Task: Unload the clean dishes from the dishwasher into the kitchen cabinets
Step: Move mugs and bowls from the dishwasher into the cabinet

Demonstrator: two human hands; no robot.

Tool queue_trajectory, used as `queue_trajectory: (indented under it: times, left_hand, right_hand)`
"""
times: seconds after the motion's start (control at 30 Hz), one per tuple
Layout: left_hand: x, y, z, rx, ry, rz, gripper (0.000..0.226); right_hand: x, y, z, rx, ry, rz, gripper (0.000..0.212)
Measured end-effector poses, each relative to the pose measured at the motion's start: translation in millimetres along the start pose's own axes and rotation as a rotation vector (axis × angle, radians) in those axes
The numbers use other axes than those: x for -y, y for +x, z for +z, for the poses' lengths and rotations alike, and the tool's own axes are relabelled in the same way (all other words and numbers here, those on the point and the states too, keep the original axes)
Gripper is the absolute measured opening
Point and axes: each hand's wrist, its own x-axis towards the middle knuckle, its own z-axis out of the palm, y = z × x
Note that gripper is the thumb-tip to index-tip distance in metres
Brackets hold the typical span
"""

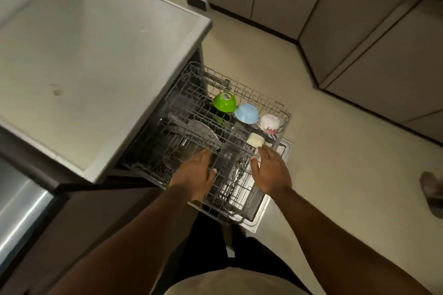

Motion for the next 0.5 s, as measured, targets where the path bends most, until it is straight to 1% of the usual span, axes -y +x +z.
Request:
queue_trajectory:
  times: [0.23,0.5]
  left_hand:
    - [3,68,-5,0.099,0.046,0.068,0.068]
    - [14,135,14,0.177,0.040,0.077,0.066]
  right_hand:
    - [-13,31,17,0.017,0.119,0.183,0.053]
    - [-23,77,40,-0.012,0.250,0.324,0.053]
